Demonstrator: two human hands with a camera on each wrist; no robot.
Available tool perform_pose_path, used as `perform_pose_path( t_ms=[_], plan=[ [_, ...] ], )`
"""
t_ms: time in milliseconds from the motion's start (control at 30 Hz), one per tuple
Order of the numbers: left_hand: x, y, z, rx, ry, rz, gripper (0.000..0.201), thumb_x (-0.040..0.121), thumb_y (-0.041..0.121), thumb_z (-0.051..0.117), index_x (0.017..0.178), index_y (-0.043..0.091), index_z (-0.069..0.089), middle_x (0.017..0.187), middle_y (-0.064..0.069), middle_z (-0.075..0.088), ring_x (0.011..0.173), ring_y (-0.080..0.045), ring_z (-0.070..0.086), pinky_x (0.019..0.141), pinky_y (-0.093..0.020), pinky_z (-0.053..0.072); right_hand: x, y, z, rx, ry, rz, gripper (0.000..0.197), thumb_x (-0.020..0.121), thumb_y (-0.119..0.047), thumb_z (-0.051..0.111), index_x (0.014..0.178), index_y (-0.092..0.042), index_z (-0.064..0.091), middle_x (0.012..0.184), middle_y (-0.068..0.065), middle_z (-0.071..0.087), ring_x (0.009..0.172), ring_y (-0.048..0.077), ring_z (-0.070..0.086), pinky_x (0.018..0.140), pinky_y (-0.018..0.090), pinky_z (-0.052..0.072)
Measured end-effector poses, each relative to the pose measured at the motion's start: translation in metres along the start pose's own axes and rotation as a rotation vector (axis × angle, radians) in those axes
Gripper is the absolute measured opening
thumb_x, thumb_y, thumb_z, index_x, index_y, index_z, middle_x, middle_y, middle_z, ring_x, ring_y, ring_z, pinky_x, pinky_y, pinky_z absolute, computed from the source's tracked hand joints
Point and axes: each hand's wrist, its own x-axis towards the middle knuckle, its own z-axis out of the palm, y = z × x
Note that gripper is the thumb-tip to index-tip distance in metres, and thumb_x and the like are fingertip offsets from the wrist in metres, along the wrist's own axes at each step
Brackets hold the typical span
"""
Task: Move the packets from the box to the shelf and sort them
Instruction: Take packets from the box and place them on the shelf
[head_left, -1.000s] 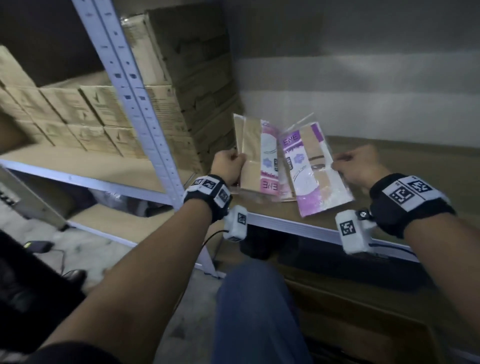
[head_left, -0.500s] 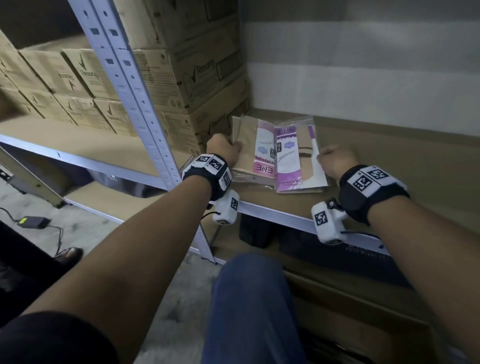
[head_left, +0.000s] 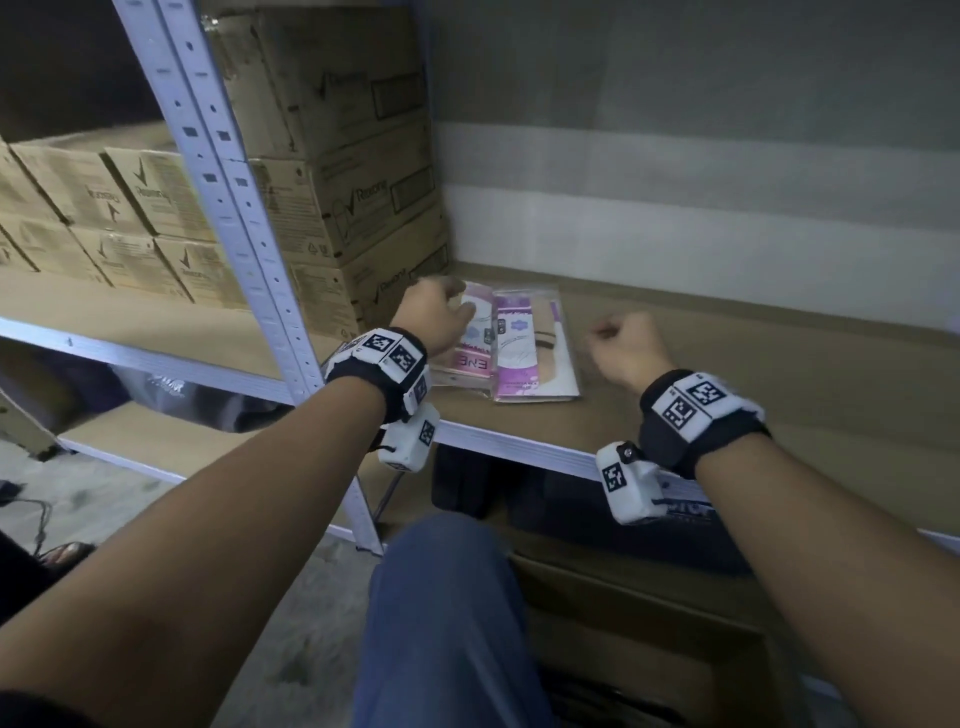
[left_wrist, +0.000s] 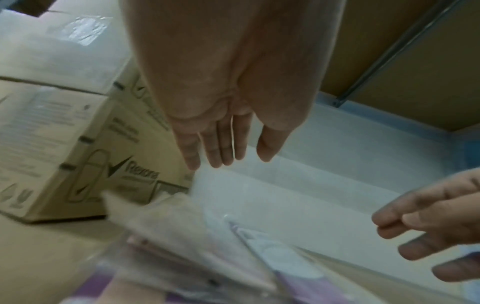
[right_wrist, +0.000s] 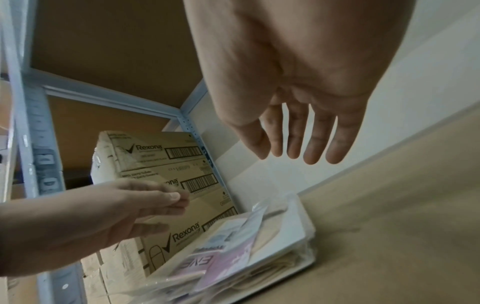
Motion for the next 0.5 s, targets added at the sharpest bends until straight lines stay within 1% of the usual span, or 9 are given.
perform_pose_path(
  t_ms=[67, 100, 133, 167, 233, 300, 400, 433, 500],
  plan=[
    [-0.012, 0.019, 0.004, 0.020, -0.042, 0.093, 0.041, 0.092, 0.025, 0.055, 0.129, 0.007, 0.057, 0.128, -0.008, 0.061, 0.116, -0.021, 0.057, 0.096, -0.026, 0.042, -0.014, 0.005, -0.016, -0.017, 0.019, -0.034, 0.018, 0.085, -0.009, 0.056, 0.098, -0.005, 0.068, 0.097, 0.011, 0.070, 0.097, 0.029, 0.065, 0.092, 0.037, 0.050],
    [-0.018, 0.029, 0.007, 0.023, -0.060, 0.129, 0.039, 0.091, 0.024, 0.057, 0.127, 0.007, 0.058, 0.126, -0.008, 0.062, 0.114, -0.020, 0.059, 0.095, -0.027, 0.043, -0.021, 0.009, -0.025, -0.018, 0.028, -0.046, 0.018, 0.085, -0.009, 0.057, 0.100, -0.005, 0.068, 0.091, 0.008, 0.069, 0.094, 0.027, 0.064, 0.092, 0.037, 0.051],
    [-0.023, 0.038, 0.011, 0.027, -0.077, 0.162, 0.038, 0.090, 0.023, 0.058, 0.125, 0.008, 0.060, 0.123, -0.008, 0.064, 0.110, -0.020, 0.060, 0.092, -0.027, 0.044, -0.029, 0.014, -0.034, -0.023, 0.034, -0.059, 0.019, 0.086, -0.010, 0.058, 0.102, -0.006, 0.067, 0.085, 0.002, 0.066, 0.090, 0.024, 0.063, 0.091, 0.036, 0.051],
    [-0.029, 0.046, 0.015, 0.033, -0.091, 0.188, 0.036, 0.089, 0.023, 0.060, 0.122, 0.008, 0.061, 0.119, -0.007, 0.066, 0.105, -0.019, 0.061, 0.089, -0.025, 0.045, -0.037, 0.019, -0.042, -0.039, 0.036, -0.077, 0.020, 0.086, -0.011, 0.059, 0.104, -0.008, 0.067, 0.083, -0.002, 0.063, 0.086, 0.019, 0.061, 0.090, 0.034, 0.050],
    [-0.042, 0.061, 0.029, 0.034, -0.125, 0.235, 0.032, 0.088, 0.023, 0.061, 0.116, 0.008, 0.064, 0.114, -0.004, 0.067, 0.095, -0.017, 0.062, 0.082, -0.023, 0.045, -0.054, 0.033, -0.060, -0.083, 0.036, -0.107, 0.020, 0.087, -0.014, 0.059, 0.105, -0.011, 0.067, 0.089, -0.002, 0.063, 0.085, 0.014, 0.058, 0.087, 0.031, 0.049],
    [-0.057, 0.075, 0.046, 0.017, -0.169, 0.278, 0.029, 0.088, 0.024, 0.062, 0.113, 0.010, 0.065, 0.111, -0.004, 0.068, 0.091, -0.014, 0.061, 0.083, -0.024, 0.047, -0.069, 0.048, -0.076, -0.114, 0.049, -0.125, 0.019, 0.087, -0.014, 0.059, 0.103, -0.011, 0.068, 0.090, -0.001, 0.063, 0.085, 0.014, 0.059, 0.087, 0.030, 0.050],
    [-0.088, 0.095, 0.072, -0.008, -0.239, 0.344, 0.029, 0.088, 0.022, 0.063, 0.113, 0.010, 0.066, 0.107, -0.004, 0.069, 0.094, -0.015, 0.063, 0.087, -0.025, 0.048, -0.094, 0.073, -0.093, -0.133, 0.053, -0.134, 0.012, 0.085, -0.013, 0.060, 0.091, -0.012, 0.070, 0.082, -0.001, 0.065, 0.079, 0.014, 0.061, 0.082, 0.029, 0.051],
    [-0.100, 0.100, 0.082, -0.037, -0.255, 0.346, 0.029, 0.087, 0.022, 0.063, 0.112, 0.010, 0.066, 0.106, -0.004, 0.069, 0.094, -0.015, 0.063, 0.088, -0.025, 0.049, -0.103, 0.082, -0.097, -0.136, 0.040, -0.122, 0.010, 0.085, -0.014, 0.061, 0.088, -0.012, 0.071, 0.080, 0.000, 0.066, 0.077, 0.015, 0.061, 0.080, 0.029, 0.052],
    [-0.122, 0.107, 0.104, -0.086, -0.286, 0.342, 0.025, 0.085, 0.020, 0.065, 0.108, 0.011, 0.068, 0.099, -0.004, 0.070, 0.088, -0.014, 0.063, 0.085, -0.024, 0.050, -0.117, 0.101, -0.100, -0.144, -0.010, -0.093, 0.012, 0.086, -0.017, 0.062, 0.086, -0.010, 0.072, 0.082, 0.003, 0.069, 0.078, 0.017, 0.063, 0.080, 0.029, 0.051]
  ],
)
